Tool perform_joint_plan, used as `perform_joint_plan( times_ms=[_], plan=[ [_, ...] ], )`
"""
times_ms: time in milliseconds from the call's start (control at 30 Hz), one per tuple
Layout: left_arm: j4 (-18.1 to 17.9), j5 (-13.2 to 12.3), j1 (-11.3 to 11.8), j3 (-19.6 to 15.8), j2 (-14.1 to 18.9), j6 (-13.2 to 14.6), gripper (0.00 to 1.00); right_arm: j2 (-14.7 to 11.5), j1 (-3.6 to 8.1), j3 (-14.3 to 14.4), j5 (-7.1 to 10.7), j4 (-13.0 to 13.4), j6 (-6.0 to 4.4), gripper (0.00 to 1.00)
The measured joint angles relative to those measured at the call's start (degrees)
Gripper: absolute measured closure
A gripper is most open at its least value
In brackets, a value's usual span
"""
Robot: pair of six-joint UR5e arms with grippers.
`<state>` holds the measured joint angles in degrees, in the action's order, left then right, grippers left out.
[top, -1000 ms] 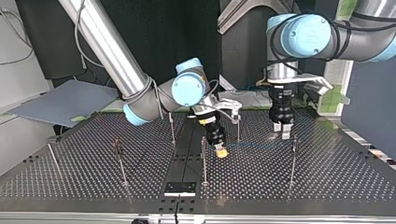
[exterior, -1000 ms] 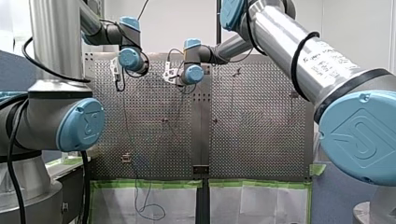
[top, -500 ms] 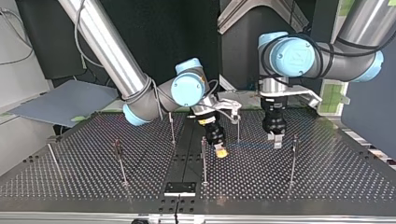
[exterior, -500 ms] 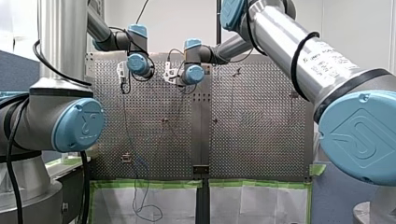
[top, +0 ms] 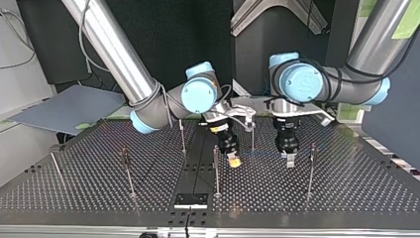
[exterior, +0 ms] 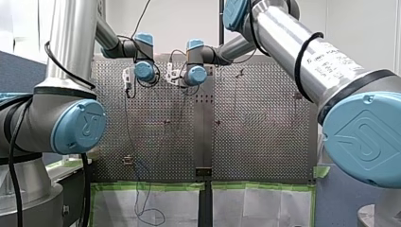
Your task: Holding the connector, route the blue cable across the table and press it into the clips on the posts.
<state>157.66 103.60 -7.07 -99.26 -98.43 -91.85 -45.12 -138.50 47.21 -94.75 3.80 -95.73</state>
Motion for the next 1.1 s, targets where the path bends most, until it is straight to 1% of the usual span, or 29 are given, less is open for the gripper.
perform_joint_plan(
  times_ms=[33,67,100,133,167,200,233,267,300,333,533,733,933,1100],
  plan=[
    [0.0,0.1,0.0,0.0,-0.1,-0.1,0.02,0.0,0.00,0.0,0.00,0.0,0.00,1.00],
    [0.0,0.2,0.1,0.0,-0.2,-0.2,0.24,0.0,0.01,0.0,0.00,0.0,0.00,1.00],
    [-0.1,0.3,0.1,0.0,-0.2,-0.3,0.24,0.0,0.02,0.0,0.00,0.0,0.00,1.00],
    [-0.1,0.3,0.0,0.0,-0.2,-0.5,0.39,0.0,0.02,0.0,0.00,0.0,0.01,1.00],
    [-0.1,0.4,0.0,0.0,-0.3,-0.6,0.61,0.0,0.02,0.0,0.00,0.0,0.01,1.00],
    [-0.1,0.4,-0.1,0.0,-0.3,-0.8,0.61,0.0,0.02,0.0,0.00,0.0,0.03,1.00],
    [-0.1,0.5,-0.1,0.0,-0.3,-1.0,0.81,0.0,0.02,0.0,0.00,-0.1,0.04,1.00],
    [-0.1,0.5,-0.1,0.0,-0.3,-1.2,0.92,0.0,0.02,0.0,-0.01,-0.1,0.05,1.00],
    [-0.1,0.5,-0.1,0.1,-0.3,-1.4,0.92,0.0,0.02,0.0,0.00,-0.1,0.06,1.00],
    [-0.1,0.5,-0.1,0.1,-0.3,-1.6,1.00,0.0,0.02,0.0,0.00,-0.1,0.07,1.00],
    [0.0,0.5,-0.2,0.0,-0.3,-2.3,1.00,0.0,0.03,0.0,-0.01,-0.7,0.08,1.00],
    [1.0,0.6,-0.4,-0.7,-0.3,-2.9,1.00,0.0,0.06,1.0,-0.05,-1.5,0.15,1.00],
    [1.8,2.8,-0.8,-3.1,-0.1,-2.8,1.00,0.0,0.05,2.5,-0.11,-2.2,0.21,1.00],
    [0.1,3.8,-1.0,-5.7,0.7,-2.9,1.00,-0.1,0.03,3.6,-0.16,-3.7,0.44,1.00]
  ],
)
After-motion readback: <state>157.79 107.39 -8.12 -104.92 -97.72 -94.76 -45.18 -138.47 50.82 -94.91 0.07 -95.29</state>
